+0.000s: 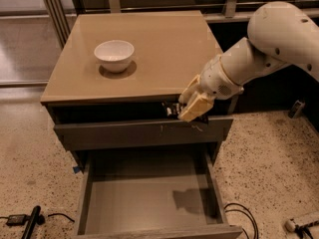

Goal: Place rxbar chocolate into middle drawer

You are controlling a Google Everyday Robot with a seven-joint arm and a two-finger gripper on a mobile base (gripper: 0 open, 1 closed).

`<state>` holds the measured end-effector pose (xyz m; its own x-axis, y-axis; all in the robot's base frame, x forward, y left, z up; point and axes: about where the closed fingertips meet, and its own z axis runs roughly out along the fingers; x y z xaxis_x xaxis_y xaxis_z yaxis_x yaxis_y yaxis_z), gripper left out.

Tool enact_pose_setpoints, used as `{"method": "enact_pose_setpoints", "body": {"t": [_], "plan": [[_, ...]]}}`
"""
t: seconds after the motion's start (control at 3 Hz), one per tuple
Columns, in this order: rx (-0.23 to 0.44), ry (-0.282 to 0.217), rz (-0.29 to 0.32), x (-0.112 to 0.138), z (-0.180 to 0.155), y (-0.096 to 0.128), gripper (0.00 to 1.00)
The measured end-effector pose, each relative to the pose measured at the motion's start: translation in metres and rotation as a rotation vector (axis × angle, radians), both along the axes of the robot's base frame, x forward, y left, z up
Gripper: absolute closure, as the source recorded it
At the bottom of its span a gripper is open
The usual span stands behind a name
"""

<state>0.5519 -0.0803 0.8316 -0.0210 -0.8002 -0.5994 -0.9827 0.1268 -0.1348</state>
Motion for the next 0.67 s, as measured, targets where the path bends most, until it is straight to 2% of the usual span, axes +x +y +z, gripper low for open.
{"method": "enact_pose_setpoints", "body": {"t": [0.33,0.67], "plan": [[0.044,0.013,0.013,-0.025,-0.017,0.014,1.0],[0.126,0.014,-0.007,-0.046,-0.045,0.029,1.0]]}}
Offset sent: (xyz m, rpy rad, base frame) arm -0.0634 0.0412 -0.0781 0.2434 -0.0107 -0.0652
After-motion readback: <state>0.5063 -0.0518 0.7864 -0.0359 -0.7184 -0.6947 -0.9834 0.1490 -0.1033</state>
